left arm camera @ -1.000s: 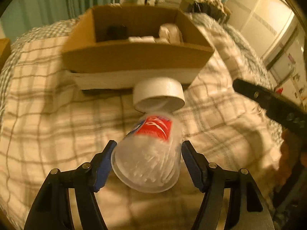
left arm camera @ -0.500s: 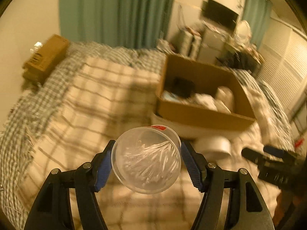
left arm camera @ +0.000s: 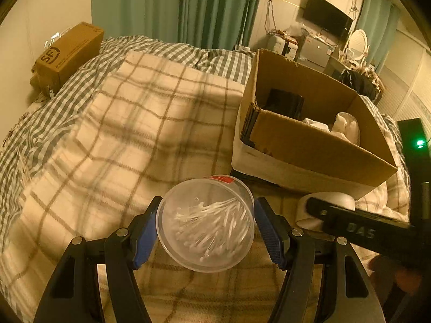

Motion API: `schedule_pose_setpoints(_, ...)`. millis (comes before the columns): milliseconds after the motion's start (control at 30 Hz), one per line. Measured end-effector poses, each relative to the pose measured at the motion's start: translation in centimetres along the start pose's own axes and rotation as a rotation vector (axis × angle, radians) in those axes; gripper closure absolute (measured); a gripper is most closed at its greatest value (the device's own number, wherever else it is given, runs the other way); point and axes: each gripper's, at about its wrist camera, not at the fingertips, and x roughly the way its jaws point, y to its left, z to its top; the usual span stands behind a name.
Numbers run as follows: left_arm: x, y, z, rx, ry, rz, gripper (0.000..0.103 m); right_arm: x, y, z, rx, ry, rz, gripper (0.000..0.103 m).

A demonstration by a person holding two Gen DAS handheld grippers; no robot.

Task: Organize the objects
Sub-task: 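Grasp the white tape roll with the right tool while the left tool holds the jar, then lower the jar and tape roll into the box and open both tools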

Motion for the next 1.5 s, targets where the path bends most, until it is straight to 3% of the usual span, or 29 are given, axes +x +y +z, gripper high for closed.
schedule_pose_setpoints(200, -0.1, -0.2, -0.3, 0.003, 0.004, -0.004, 0.033, 0.9, -0.1, -0.9, -0.013, 0.040, 0.043, 0.018)
schedule_pose_setpoints(433, -2.0, -0.3, -0.3, 0.002, 0.004, -0.008, 0.034, -1.9, -0.5, -2.8, -0.049, 0.019, 0.048, 0.019)
schedule_pose_setpoints(533, -3.6, -0.3, -0.1, 0.004, 0.000, -0.012, 0.034, -4.2, -0.6, -3.6, -0.089, -0.015, 0.015, 0.019)
schedule_pose_setpoints(800, -8.8, -1.8, 1.4, 0.027, -0.047, -0.061, 0.035, -13.0, -0.9, -3.5, -0.124, -0.183, 0.030, 0.019)
schedule_pose_setpoints(1133, -14.5, -7.4, 8.7, 0.139, -0.169, -0.173, 0.035, -25.6, -0.8, 2.4, -0.144, -0.434, 0.059, 0.019)
schedule_pose_setpoints(1167, -14.9, -8.0, 9.6, 0.115, -0.189, -0.126, 0.035, -26.4, -0.6, 3.0, -0.150, -0.454, 0.058, 0.019)
schedule_pose_setpoints(1267, -15.2, -9.7, 12.1, 0.176, -0.240, -0.103, 0.035, -28.7, -0.1, 5.3, -0.175, -0.511, 0.056, 0.019)
schedule_pose_setpoints(1500, -11.4, -10.9, 15.7, 0.207, -0.255, -0.104, 0.035, -28.3, 0.6, 10.1, -0.197, -0.555, 0.073, 0.019)
